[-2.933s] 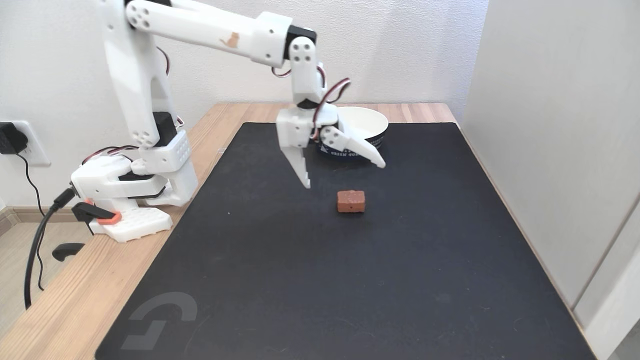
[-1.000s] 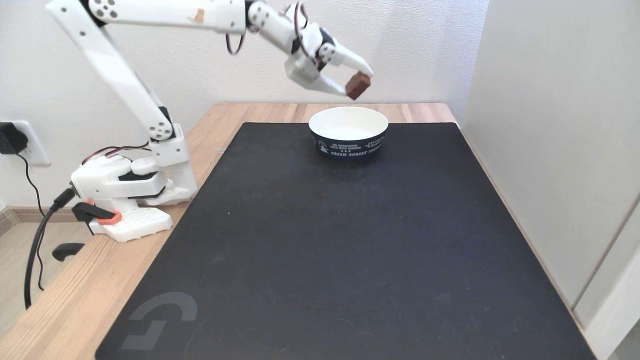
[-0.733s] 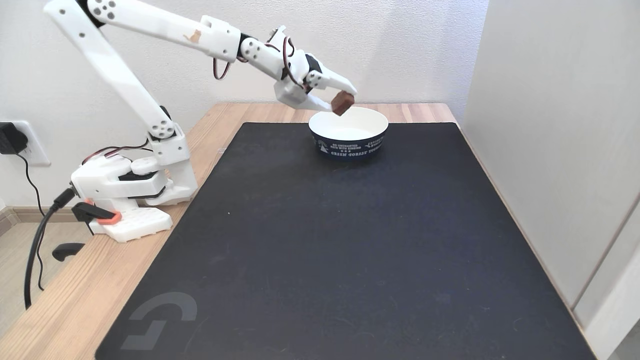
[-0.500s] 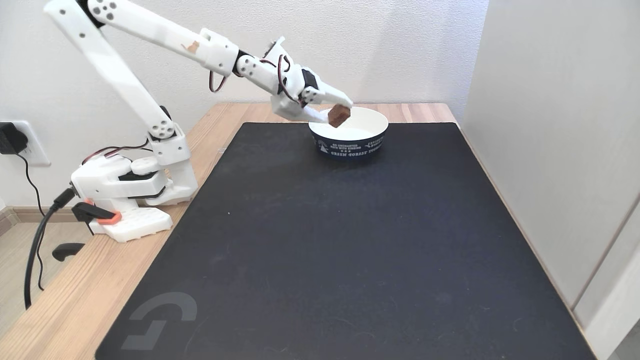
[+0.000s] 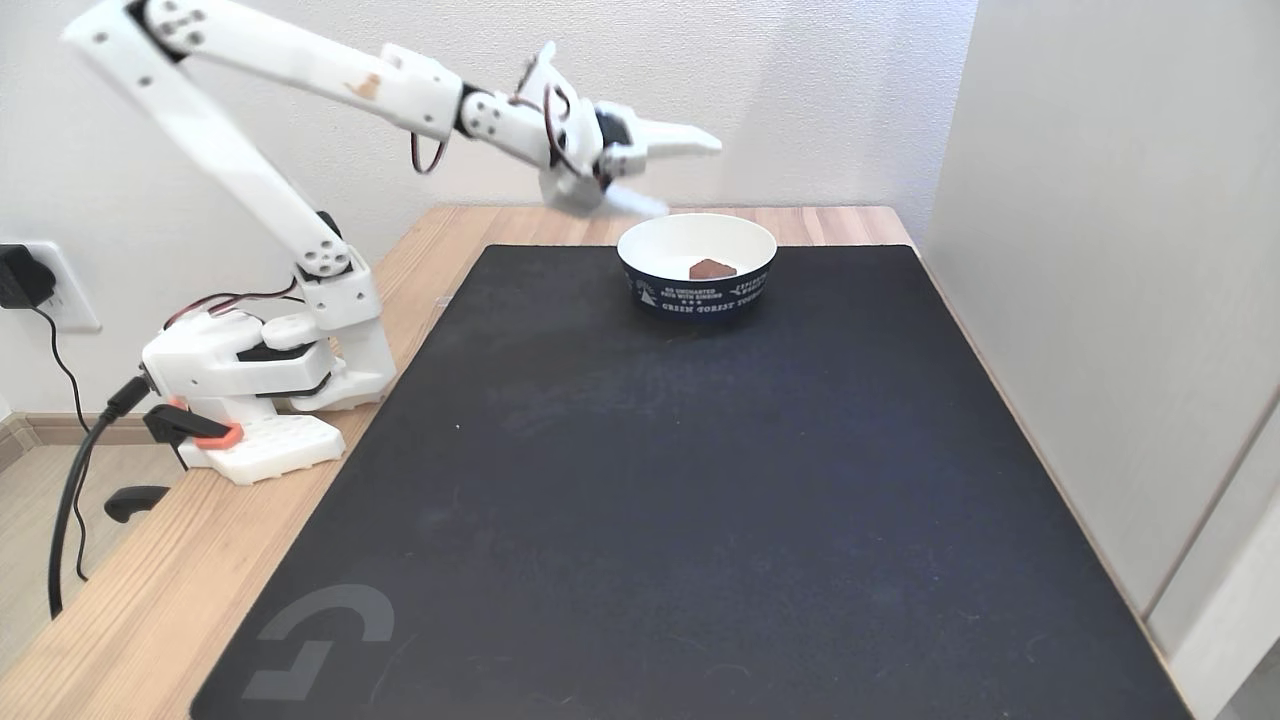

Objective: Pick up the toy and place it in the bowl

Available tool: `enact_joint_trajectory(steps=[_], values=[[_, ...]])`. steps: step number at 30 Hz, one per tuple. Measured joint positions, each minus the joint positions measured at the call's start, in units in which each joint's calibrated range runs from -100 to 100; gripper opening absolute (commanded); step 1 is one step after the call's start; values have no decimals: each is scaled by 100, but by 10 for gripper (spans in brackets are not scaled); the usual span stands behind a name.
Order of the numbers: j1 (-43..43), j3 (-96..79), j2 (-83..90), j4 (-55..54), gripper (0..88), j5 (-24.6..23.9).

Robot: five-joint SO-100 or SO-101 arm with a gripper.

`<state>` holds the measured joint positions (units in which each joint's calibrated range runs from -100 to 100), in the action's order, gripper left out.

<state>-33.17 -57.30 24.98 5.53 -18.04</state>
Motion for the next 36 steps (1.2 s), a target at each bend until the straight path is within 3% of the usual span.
enact_joint_trajectory(steps=[6,13,18,27,36], values=[[1057,-1011,1932,388,23,0],[2530,-3439,4979,473,22,566],[3196,-4147,6595,1596,23,988],[3362,-4166,7361,4601,24,1169],[3387,-4166,7377,4837,25,1169]])
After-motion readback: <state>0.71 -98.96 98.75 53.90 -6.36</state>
